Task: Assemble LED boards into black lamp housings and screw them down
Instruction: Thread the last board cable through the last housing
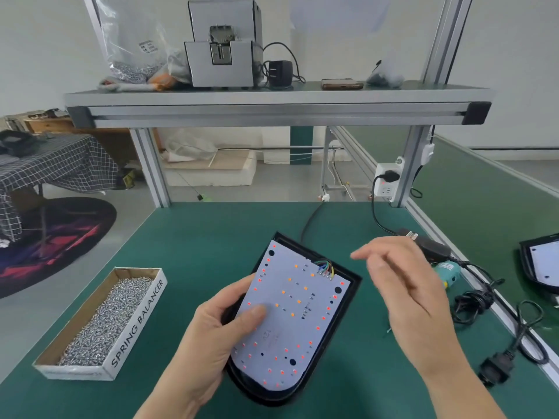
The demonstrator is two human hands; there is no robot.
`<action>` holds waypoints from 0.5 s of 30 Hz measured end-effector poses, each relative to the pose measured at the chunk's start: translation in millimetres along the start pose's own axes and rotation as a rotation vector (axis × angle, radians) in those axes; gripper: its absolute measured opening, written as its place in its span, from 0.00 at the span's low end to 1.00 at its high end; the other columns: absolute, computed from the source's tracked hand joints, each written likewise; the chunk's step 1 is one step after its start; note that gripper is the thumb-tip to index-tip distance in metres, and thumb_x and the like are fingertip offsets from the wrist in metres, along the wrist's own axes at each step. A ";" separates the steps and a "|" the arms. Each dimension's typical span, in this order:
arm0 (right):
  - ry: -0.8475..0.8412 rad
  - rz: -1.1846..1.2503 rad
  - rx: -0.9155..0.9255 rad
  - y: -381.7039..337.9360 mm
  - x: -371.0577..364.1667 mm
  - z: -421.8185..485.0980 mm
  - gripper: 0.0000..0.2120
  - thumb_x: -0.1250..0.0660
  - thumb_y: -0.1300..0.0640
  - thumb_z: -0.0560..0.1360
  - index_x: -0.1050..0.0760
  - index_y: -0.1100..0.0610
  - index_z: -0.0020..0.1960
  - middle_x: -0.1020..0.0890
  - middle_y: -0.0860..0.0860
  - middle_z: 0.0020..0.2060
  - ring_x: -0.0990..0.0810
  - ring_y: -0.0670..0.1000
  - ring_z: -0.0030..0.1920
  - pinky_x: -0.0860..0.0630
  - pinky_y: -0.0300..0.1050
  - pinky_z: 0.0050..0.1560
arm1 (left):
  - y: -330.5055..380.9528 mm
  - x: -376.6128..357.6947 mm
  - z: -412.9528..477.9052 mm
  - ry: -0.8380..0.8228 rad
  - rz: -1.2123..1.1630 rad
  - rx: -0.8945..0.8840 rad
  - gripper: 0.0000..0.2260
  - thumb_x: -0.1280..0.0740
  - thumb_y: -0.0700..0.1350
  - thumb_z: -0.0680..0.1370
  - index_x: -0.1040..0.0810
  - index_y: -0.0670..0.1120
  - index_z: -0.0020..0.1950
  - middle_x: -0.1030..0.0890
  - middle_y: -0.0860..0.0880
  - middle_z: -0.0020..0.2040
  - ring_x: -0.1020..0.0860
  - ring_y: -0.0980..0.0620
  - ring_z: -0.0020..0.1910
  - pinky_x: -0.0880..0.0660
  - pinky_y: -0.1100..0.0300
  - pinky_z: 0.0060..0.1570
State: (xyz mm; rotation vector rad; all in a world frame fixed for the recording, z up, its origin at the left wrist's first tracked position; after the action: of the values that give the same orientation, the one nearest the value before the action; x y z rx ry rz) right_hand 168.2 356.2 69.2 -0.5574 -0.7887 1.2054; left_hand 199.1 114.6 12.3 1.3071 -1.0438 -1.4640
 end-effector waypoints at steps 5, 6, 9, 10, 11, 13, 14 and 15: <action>-0.083 -0.163 -0.055 -4.1 -4.1 5.5 0.07 0.32 0.49 0.78 0.23 0.47 0.42 0.23 0.42 0.50 0.25 0.49 0.51 0.29 0.39 0.43 | -4.2 -7.5 8.1 0.010 0.033 -0.056 0.25 0.23 0.48 0.72 0.21 0.55 0.68 0.18 0.49 0.65 0.19 0.51 0.62 0.21 0.61 0.55; -0.097 -0.160 -0.066 -5.5 -3.8 6.6 0.09 0.34 0.46 0.77 0.22 0.48 0.41 0.23 0.41 0.51 0.25 0.49 0.52 0.29 0.37 0.46 | -3.9 -8.2 9.7 0.022 0.039 -0.074 0.25 0.23 0.48 0.72 0.21 0.56 0.68 0.18 0.50 0.65 0.19 0.52 0.63 0.21 0.62 0.56; -0.144 -0.177 -0.082 -5.2 -4.1 9.1 0.11 0.34 0.48 0.78 0.22 0.51 0.39 0.23 0.38 0.53 0.25 0.48 0.57 0.34 0.30 0.54 | -2.0 -11.4 13.0 0.045 0.053 -0.097 0.25 0.24 0.47 0.72 0.21 0.59 0.68 0.18 0.52 0.65 0.20 0.54 0.63 0.22 0.64 0.56; -0.150 -0.187 -0.079 -4.1 -4.8 8.9 0.10 0.34 0.51 0.78 0.22 0.51 0.39 0.23 0.38 0.53 0.25 0.47 0.59 0.35 0.29 0.56 | -2.0 -12.6 12.9 0.050 0.063 -0.101 0.25 0.24 0.47 0.72 0.22 0.60 0.68 0.19 0.52 0.65 0.20 0.54 0.64 0.23 0.64 0.56; -0.151 -0.199 -0.066 -3.7 -6.0 8.5 0.10 0.33 0.54 0.79 0.22 0.52 0.39 0.23 0.38 0.53 0.25 0.47 0.59 0.35 0.29 0.57 | -2.5 -14.2 12.5 0.057 0.070 -0.105 0.24 0.25 0.45 0.74 0.22 0.61 0.68 0.19 0.53 0.66 0.21 0.55 0.64 0.23 0.65 0.56; -0.129 -0.260 0.003 -2.6 -8.4 8.1 0.11 0.32 0.58 0.80 0.22 0.54 0.39 0.22 0.40 0.52 0.25 0.48 0.58 0.35 0.29 0.58 | -4.8 -16.1 11.1 0.082 0.077 -0.112 0.27 0.26 0.43 0.75 0.24 0.63 0.70 0.18 0.54 0.64 0.20 0.56 0.63 0.23 0.66 0.56; -0.104 -0.327 0.058 -2.3 -10.5 8.4 0.10 0.31 0.59 0.80 0.22 0.56 0.39 0.22 0.43 0.51 0.25 0.49 0.57 0.35 0.29 0.57 | -5.9 -16.8 10.3 0.097 0.088 -0.113 0.29 0.26 0.43 0.74 0.27 0.65 0.71 0.17 0.55 0.62 0.19 0.56 0.60 0.23 0.66 0.54; -0.078 -0.398 0.114 -1.7 -13.6 8.7 0.10 0.31 0.60 0.79 0.23 0.58 0.39 0.22 0.46 0.50 0.26 0.51 0.55 0.35 0.29 0.56 | -7.2 -17.8 9.3 0.106 0.104 -0.108 0.32 0.25 0.46 0.73 0.30 0.67 0.73 0.16 0.54 0.58 0.18 0.57 0.55 0.23 0.66 0.53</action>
State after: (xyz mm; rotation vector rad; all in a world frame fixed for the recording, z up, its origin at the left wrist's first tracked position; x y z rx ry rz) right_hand 160.4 342.5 72.7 -0.2442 -0.8443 0.8997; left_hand 190.2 133.9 10.7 1.2220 -0.9367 -1.3404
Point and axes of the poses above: each hand's wrist, its own z-axis towards the middle knuckle, its own x-axis out of the back of the hand, y = z × x, the point moved 1 cm from there along z, towards the middle knuckle
